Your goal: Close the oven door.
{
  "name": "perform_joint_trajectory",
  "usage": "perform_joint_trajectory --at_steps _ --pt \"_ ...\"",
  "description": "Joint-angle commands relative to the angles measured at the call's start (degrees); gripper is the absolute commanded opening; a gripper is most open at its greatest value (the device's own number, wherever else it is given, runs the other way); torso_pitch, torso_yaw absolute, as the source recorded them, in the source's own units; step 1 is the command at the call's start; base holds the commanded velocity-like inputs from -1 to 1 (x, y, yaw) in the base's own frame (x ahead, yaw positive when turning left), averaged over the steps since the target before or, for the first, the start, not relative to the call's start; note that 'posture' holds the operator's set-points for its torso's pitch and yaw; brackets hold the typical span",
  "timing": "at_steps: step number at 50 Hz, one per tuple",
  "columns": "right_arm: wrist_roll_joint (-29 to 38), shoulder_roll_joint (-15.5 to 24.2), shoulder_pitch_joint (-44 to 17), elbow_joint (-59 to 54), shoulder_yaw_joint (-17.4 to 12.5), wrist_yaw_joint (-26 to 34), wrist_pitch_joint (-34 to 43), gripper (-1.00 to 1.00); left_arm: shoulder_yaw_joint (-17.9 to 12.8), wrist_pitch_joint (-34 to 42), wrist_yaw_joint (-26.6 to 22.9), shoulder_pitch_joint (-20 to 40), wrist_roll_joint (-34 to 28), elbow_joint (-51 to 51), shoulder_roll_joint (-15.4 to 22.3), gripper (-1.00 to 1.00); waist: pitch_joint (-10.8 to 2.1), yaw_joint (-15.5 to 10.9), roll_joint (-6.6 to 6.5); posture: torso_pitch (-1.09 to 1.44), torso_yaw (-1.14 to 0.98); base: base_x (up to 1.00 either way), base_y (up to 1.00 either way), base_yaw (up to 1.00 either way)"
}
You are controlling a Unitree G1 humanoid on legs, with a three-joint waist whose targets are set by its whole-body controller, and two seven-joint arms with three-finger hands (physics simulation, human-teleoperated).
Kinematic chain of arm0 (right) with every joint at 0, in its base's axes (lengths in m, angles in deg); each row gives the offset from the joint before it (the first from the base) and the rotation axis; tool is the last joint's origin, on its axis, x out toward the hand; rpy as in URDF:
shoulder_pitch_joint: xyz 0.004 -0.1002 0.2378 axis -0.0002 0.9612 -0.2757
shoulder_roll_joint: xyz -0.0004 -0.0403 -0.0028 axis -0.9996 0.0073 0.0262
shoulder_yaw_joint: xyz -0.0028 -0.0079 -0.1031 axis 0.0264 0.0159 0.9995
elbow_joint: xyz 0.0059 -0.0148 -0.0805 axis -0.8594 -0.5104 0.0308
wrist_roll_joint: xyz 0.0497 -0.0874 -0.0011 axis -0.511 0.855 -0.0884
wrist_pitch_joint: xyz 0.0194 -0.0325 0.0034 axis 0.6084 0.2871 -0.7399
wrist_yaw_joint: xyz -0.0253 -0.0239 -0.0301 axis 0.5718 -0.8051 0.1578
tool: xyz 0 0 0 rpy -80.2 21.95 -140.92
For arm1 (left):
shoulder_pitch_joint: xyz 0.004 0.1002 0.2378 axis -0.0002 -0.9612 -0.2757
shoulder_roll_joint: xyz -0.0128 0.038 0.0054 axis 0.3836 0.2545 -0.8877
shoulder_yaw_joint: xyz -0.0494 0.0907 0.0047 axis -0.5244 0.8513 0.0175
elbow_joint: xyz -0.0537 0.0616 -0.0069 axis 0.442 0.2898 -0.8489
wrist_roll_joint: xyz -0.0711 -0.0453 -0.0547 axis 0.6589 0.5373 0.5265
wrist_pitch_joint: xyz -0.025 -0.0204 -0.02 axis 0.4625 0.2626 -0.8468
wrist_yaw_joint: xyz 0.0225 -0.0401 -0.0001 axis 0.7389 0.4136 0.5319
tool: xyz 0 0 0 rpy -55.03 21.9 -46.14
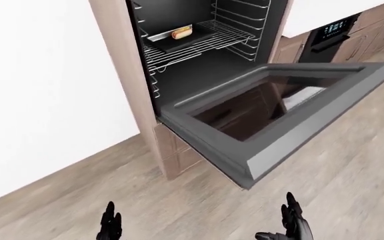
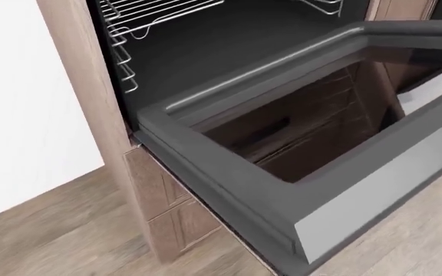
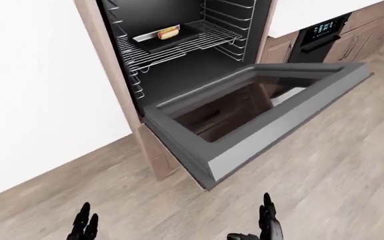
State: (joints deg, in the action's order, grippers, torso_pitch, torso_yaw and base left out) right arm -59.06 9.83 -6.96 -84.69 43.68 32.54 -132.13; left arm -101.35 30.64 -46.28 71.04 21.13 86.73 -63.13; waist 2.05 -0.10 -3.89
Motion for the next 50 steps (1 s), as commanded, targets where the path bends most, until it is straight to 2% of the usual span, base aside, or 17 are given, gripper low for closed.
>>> perform_joint_trajectory --at_steps 1,10,13,15,16,18,25,30,31,33,38,42,44,45,46,47,50 --pt "-0.16 0.84 -0.35 1.05 -0.15 0.27 -1.56 1.0 -0.08 -1.39 -0.07 0.58 0.15 -1.02 0.23 1.0 -0.64 -0.31 0.55 0.0 0.0 0.0 0.0 -0.17" --pt "-0.26 0.78 -0.23 1.05 -0.12 0.47 -1.59 1.0 -0.17 -1.36 -0.15 0.58 0.14 -1.03 0.23 1.0 -0.52 -0.05 3.62 0.0 0.0 0.0 0.0 -0.17" --pt "-0.25 0.75 -0.21 1.02 -0.09 0.52 -1.57 1.0 -0.19 -1.37 -0.18 0.53 0.14 -0.98 0.23 1.0 -0.73 -0.06 6.35 0.0 0.0 0.0 0.0 -0.17" --pt "-0.21 0.76 -0.17 1.0 -0.1 0.5 -1.5 1.0 -0.19 -1.31 -0.16 0.53 0.1 -0.98 0.26 1.0 -1.77 0.35 10.05 0.0 0.0 0.0 0.0 -0.17" --pt "-0.18 0.79 -0.23 1.02 -0.09 0.44 -1.48 1.0 -0.23 -1.25 -0.18 0.62 0.15 -1.01 0.29 1.0 -0.91 0.92 6.74 0.0 0.0 0.0 0.0 -0.16" --pt "-0.21 0.76 -0.26 1.03 -0.11 0.51 -1.46 1.0 -0.19 -1.38 -0.17 0.49 0.1 -0.99 0.19 1.0 -1.06 1.0 7.11 0.0 0.0 0.0 0.0 -0.17" --pt "-0.2 0.81 -0.27 1.02 -0.1 0.54 -1.47 1.0 0.06 -1.55 0.09 0.4 0.07 -1.1 0.03 1.0 -0.23 0.41 3.82 0.0 0.0 0.0 0.0 -0.17" --pt "-0.23 0.85 -0.25 1.01 -0.18 0.62 -1.43 1.0 0.2 -1.54 0.17 0.35 0.11 -1.13 -0.04 1.0 -0.74 -0.03 -1.95 0.0 0.0 0.0 0.0 -0.17" --pt "-0.13 0.85 -0.25 0.98 -0.13 0.49 -1.45 1.0 0.2 -1.53 0.15 0.35 0.15 -1.13 -0.02 1.0 -0.24 -0.53 0.99 0.0 0.0 0.0 0.0 -0.16" --pt "-0.12 0.78 -0.17 0.99 -0.14 0.56 -1.49 1.0 0.21 -1.63 0.08 0.22 0.19 -1.08 -0.03 1.0 -0.43 -0.31 0.43 0.0 0.0 0.0 0.0 -0.17" --pt "0.05 0.65 -0.15 0.97 -0.05 0.33 -1.55 1.0 0.16 -1.5 0.0 0.33 0.31 -1.09 0.05 1.0 -0.54 -0.11 2.5 0.0 0.0 0.0 0.0 -0.17" --pt "0.14 0.7 -0.04 0.97 -0.09 0.21 -1.65 1.0 0.09 -1.48 -0.07 0.34 0.37 -1.07 0.08 1.0 -0.65 -0.09 5.69 0.0 0.0 0.0 0.0 -0.17" --pt "0.23 0.67 -0.14 0.98 -0.03 0.07 -1.61 1.0 0.07 -1.48 -0.11 0.32 0.4 -1.06 0.07 1.0 -1.35 0.15 8.87 0.0 0.0 0.0 0.0 -0.17" --pt "0.23 0.6 -0.15 0.99 -0.02 0.15 -1.61 1.0 0.07 -1.47 -0.13 0.33 0.4 -1.07 0.06 1.0 -1.94 -0.04 8.85 0.0 0.0 0.0 0.0 -0.17" --pt "0.23 0.6 -0.15 0.98 -0.04 0.14 -1.6 1.0 0.06 -1.48 -0.13 0.34 0.41 -1.07 0.07 1.0 -1.07 0.78 7.28 0.0 0.0 0.0 0.0 -0.17" --pt "-0.25 0.55 -0.15 0.99 -0.36 0.55 -1.47 1.0 0.05 -1.47 -0.16 0.34 0.43 -1.06 0.09 1.0 0.51 0.31 7.42 0.0 0.0 0.0 0.0 -0.02" --pt "-0.61 0.61 -0.09 0.94 -0.51 0.87 -1.27 1.0 0.1 -1.44 -0.06 0.39 0.33 -1.06 0.07 1.0 -0.45 0.56 4.99 0.0 0.0 0.0 0.0 0.0"
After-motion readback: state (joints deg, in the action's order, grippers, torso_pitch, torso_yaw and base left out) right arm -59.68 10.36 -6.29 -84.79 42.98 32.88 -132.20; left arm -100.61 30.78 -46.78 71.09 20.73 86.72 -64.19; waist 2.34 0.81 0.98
